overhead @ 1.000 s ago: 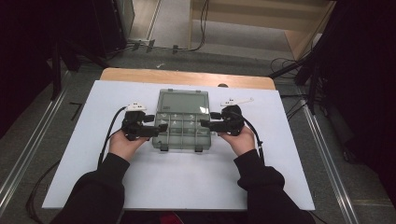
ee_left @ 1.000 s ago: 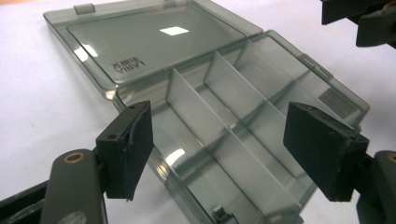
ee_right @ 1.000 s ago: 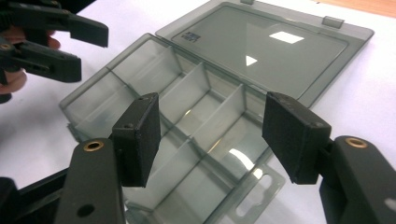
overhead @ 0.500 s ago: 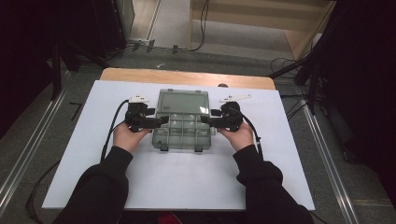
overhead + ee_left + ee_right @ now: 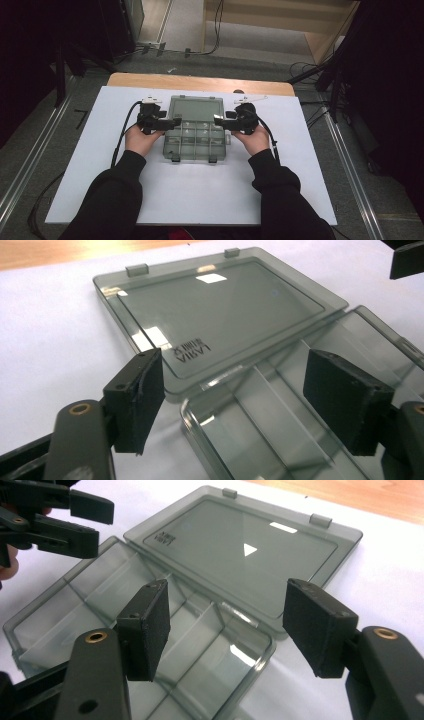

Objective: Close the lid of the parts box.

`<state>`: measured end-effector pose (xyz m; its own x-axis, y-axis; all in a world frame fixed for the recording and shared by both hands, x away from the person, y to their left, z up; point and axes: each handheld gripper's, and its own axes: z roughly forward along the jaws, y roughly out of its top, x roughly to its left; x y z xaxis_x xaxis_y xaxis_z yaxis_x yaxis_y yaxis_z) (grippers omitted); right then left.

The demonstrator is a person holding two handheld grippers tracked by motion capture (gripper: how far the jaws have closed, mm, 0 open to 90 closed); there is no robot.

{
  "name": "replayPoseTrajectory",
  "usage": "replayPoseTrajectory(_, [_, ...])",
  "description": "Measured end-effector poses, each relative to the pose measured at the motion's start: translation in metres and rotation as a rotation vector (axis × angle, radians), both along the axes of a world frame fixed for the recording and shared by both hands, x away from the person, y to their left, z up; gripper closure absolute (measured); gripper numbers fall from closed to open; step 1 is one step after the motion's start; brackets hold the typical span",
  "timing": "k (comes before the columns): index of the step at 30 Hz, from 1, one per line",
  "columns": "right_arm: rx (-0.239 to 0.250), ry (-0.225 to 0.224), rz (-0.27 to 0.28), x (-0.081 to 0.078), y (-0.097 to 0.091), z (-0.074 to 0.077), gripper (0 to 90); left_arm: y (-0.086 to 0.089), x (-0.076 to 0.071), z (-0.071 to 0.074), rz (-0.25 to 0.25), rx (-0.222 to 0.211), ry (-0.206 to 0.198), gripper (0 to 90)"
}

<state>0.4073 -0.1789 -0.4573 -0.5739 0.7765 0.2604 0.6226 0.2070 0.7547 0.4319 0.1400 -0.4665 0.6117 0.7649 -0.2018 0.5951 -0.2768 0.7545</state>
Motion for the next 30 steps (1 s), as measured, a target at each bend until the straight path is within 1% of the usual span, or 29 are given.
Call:
replayPoseTrajectory(1, [-0.004,-0.002,0.001,0.001,0.0,0.0,34.4,-0.001,0.002,-0.001,0.005,0.005,-0.001,26.4])
replayPoseTrajectory(2, [-0.007,-0.002,-0.001,0.003,0.001,0.0,34.4,-0.001,0.003,-0.001,0.006,0.001,-0.001,26.4])
replayPoseTrajectory(7, [-0.028,0.001,-0.015,0.011,0.004,-0.003,34.3,0.0,0.014,-0.002,0.026,0.003,0.013,26.3])
replayPoseTrajectory(9, [-0.038,0.008,-0.023,0.014,0.004,-0.005,34.2,-0.001,0.016,-0.003,0.035,-0.007,0.013,26.4])
replayPoseTrajectory(11, [-0.046,0.01,-0.03,0.018,0.004,-0.007,34.2,-0.001,0.02,-0.004,0.042,0.005,0.022,26.4])
replayPoseTrajectory(15, [-0.049,0.013,-0.043,0.023,0.004,-0.011,34.2,-0.002,0.027,-0.005,0.067,0.025,0.024,26.5])
replayPoseTrajectory(20, [-0.071,0.013,-0.057,0.029,0.007,-0.012,34.2,-0.004,0.033,-0.006,0.092,0.022,0.014,26.5])
replayPoseTrajectory(21, [-0.07,0.019,-0.065,0.03,0.007,-0.012,34.2,-0.004,0.034,-0.007,0.092,0.029,0.011,26.5])
replayPoseTrajectory(23, [-0.051,0.024,-0.079,0.034,0.006,-0.012,34.2,-0.005,0.036,-0.007,0.099,0.024,0.005,26.5])
replayPoseTrajectory(25, [-0.035,0.023,-0.093,0.038,0.006,-0.014,34.2,-0.006,0.037,-0.008,0.109,0.031,-0.006,26.5])
replayPoseTrajectory(26, [-0.034,0.025,-0.1,0.039,0.006,-0.015,34.2,-0.007,0.038,-0.008,0.109,0.033,-0.013,26.5])
replayPoseTrajectory(30, [-0.057,0.02,-0.127,0.043,0.007,-0.018,34.2,-0.009,0.041,-0.012,0.113,0.035,-0.015,26.5])
